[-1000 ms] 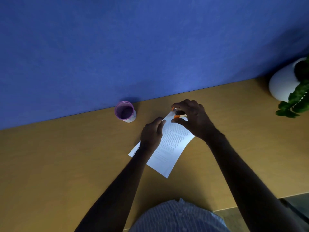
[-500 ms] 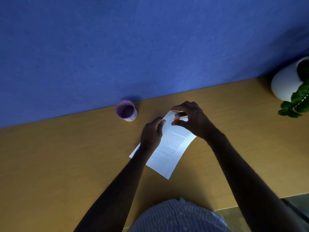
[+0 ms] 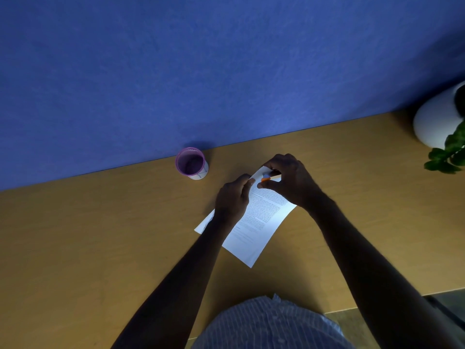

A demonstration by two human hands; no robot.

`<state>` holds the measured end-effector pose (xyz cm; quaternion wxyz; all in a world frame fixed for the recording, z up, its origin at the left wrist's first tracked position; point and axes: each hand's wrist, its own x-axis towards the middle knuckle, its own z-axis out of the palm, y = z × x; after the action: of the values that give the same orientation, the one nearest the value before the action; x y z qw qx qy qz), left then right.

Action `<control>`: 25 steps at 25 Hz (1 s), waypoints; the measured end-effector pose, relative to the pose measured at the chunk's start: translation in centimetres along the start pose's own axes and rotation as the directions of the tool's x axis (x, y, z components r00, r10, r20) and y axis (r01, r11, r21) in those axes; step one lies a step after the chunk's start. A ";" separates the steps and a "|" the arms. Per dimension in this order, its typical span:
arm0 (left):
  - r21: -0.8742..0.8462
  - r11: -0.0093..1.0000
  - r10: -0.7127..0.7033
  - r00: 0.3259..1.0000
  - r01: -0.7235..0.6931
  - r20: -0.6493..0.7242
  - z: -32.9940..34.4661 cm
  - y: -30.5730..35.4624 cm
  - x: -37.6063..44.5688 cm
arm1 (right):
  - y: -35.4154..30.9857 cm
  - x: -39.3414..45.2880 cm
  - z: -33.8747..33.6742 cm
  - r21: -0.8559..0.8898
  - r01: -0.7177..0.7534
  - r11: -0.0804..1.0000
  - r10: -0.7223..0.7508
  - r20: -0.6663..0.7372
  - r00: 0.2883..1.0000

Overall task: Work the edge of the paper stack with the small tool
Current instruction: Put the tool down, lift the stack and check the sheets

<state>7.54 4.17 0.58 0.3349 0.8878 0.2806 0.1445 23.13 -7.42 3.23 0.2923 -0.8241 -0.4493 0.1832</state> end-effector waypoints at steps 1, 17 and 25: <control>0.007 1.000 0.007 1.000 -0.007 -0.002 0.1 -0.1 0.0 | 0.0 0.0 0.0 0.001 0.006 1.000 -0.006 -0.008 1.000; -0.048 0.998 -0.035 0.991 0.042 0.127 0.9 -1.6 0.3 | 1.1 0.1 0.3 0.043 0.028 0.999 -0.027 -0.020 0.999; -0.079 0.970 -0.219 0.967 0.230 0.130 2.2 -3.3 0.5 | 5.5 1.1 1.7 0.222 -0.200 0.954 0.220 -0.071 0.973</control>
<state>7.58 5.39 -3.19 0.4065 0.8407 0.3518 0.0648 26.26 -8.25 -1.60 0.3788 -0.8389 -0.3223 0.2211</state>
